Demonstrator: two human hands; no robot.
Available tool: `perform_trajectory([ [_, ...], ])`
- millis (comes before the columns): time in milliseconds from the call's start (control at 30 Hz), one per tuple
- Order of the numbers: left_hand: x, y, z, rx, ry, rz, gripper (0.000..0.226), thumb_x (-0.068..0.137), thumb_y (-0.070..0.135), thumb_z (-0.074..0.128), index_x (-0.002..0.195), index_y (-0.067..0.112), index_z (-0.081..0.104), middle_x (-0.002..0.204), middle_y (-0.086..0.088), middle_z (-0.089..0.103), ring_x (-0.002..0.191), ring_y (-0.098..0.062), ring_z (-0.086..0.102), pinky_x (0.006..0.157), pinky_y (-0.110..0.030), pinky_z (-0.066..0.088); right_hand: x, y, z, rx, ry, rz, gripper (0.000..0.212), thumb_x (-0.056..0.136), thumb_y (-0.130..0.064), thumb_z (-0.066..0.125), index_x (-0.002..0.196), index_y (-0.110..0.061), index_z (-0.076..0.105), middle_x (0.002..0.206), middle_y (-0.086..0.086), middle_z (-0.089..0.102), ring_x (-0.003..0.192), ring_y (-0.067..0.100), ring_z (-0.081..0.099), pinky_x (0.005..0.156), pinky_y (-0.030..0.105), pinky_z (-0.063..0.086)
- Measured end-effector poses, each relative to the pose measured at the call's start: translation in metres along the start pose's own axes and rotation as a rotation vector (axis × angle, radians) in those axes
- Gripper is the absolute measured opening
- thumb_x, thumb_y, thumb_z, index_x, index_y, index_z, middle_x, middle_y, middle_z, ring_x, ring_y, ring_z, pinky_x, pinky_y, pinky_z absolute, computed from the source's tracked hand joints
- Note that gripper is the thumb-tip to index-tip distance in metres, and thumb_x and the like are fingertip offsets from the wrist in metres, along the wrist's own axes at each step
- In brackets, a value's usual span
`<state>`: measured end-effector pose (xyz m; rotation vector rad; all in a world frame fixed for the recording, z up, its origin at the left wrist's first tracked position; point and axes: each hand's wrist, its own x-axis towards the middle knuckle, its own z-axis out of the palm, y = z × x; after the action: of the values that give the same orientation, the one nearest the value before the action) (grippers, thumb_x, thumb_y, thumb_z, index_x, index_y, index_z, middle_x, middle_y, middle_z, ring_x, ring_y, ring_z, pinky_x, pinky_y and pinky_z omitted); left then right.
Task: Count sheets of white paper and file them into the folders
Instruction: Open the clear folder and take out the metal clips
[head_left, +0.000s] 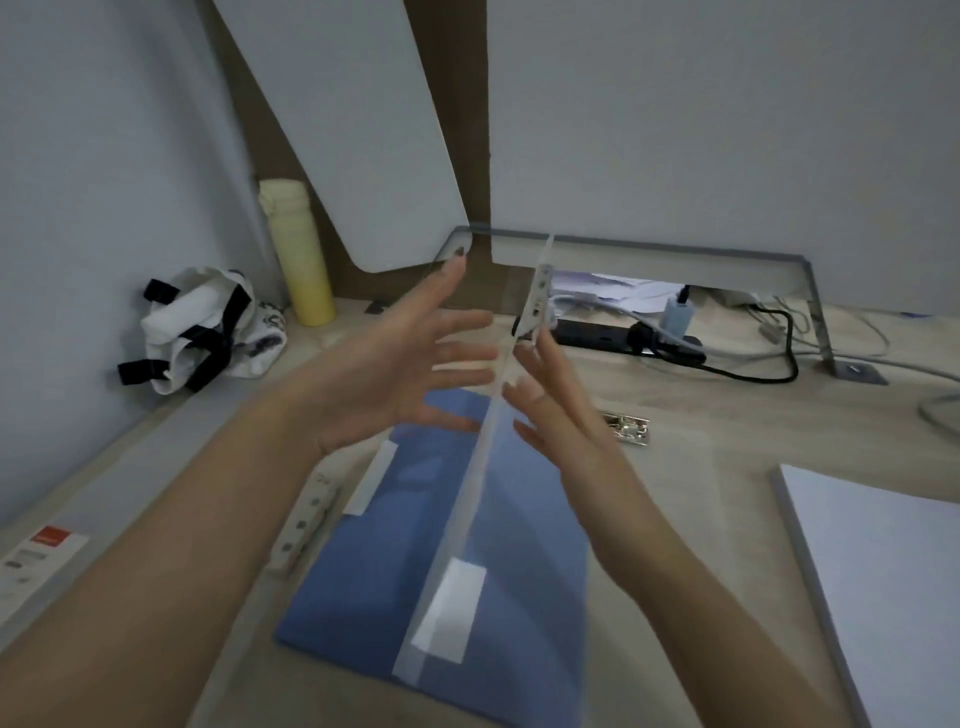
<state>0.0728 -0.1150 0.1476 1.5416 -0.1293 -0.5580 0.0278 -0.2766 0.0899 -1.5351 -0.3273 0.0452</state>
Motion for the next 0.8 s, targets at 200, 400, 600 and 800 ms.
perform_trajectory([
  [200, -0.032, 0.025, -0.044, 0.365, 0.275, 0.112, 0.029, 0.09, 0.029, 0.053, 0.109, 0.012, 0.067, 0.11, -0.01, 0.072, 0.104, -0.026, 0.067, 0.09, -0.042, 0.052, 0.034, 0.05, 0.044, -0.309, -0.24, 0.036, 0.042, 0.094, -0.043, 0.039, 0.124, -0.065, 0.019, 0.154, -0.023, 0.016, 0.142, -0.002, 0.015, 0.117, 0.029, 0.015],
  [400, -0.052, -0.018, -0.126, 0.39, 0.513, -0.037, 0.019, 0.094, 0.027, 0.05, 0.093, 0.013, 0.063, 0.085, -0.013, 0.077, 0.082, -0.021, 0.074, 0.062, -0.035, 0.061, 0.039, 0.113, 0.025, -0.99, -0.317, 0.162, 0.059, 0.086, -0.067, 0.023, 0.14, -0.05, 0.009, 0.158, -0.006, 0.011, 0.146, 0.013, 0.008, 0.118, 0.041, 0.003],
  [600, -0.054, -0.099, -0.179, 0.003, 0.54, -0.249, 0.029, 0.097, 0.019, 0.042, 0.1, -0.001, 0.063, 0.083, -0.009, 0.077, 0.067, -0.014, 0.074, 0.053, -0.024, 0.058, 0.027, 0.141, 0.021, -1.281, -0.234, 0.095, 0.088, 0.046, -0.079, -0.037, 0.129, -0.053, -0.021, 0.15, -0.017, -0.017, 0.135, 0.004, -0.022, 0.116, 0.042, -0.012],
  [800, -0.052, -0.144, -0.196, -0.009, 0.548, -0.261, 0.037, 0.095, 0.015, 0.044, 0.077, 0.005, 0.074, 0.089, -0.009, 0.076, 0.063, -0.01, 0.071, 0.06, -0.018, 0.057, 0.029, 0.146, 0.024, -1.345, -0.213, 0.097, 0.089, 0.049, -0.076, -0.039, 0.132, -0.052, -0.018, 0.156, -0.014, -0.01, 0.132, 0.001, -0.022, 0.115, 0.04, -0.011],
])
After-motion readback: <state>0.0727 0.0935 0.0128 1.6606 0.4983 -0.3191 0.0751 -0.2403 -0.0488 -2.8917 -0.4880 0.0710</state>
